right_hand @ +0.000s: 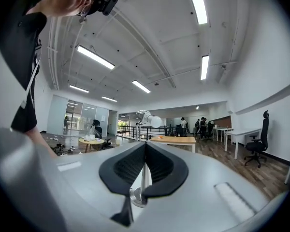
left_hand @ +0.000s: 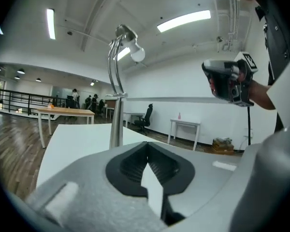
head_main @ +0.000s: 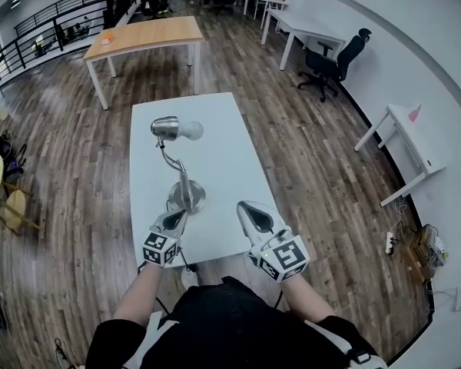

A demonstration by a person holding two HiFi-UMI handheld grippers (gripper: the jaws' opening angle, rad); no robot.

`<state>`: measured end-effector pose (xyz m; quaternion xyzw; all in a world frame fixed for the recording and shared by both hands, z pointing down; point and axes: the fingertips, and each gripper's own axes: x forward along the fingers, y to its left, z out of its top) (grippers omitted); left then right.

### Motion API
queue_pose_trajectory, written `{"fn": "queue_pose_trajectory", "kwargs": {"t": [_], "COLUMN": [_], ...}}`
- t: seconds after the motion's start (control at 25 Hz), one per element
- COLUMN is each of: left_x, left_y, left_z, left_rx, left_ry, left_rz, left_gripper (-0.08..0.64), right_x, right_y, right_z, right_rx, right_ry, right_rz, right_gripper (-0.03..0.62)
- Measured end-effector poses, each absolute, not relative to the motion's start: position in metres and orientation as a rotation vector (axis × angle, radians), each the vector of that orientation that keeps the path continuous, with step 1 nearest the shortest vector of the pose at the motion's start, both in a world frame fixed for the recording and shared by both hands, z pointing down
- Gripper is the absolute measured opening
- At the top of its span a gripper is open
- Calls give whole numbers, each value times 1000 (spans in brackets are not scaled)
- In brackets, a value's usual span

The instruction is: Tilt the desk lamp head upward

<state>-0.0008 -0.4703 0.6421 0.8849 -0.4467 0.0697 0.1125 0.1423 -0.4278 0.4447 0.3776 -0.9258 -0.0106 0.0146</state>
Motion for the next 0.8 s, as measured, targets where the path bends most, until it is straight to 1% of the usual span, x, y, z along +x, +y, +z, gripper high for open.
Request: {"fn": "queue_pose_trajectory", "kwargs": {"t": [0.16,0.32,0.6,0.8], "left_x": [16,18,19,-1], "left_y": [-430,-385,-319,-288], "left_z": [593,552,523,507], "left_rx": [2606,2587,2576,2547], "left_ry": [-1411,-1523,-1645,-1725], "left_rz": [3,-126,-135,-176], "left_gripper": [0,0,0,0], "right_x": [179,195,215,219], "right_y": [-401,-376,-334,-329], "right_z": [441,451,453,463], "right_rx": [1196,1154,1114,1165], "right_ry": [-2925,-2938,-2984,-2967], "right_rz": [-46,1,-32,-4], "right_gripper": [4,3,3,3]}}
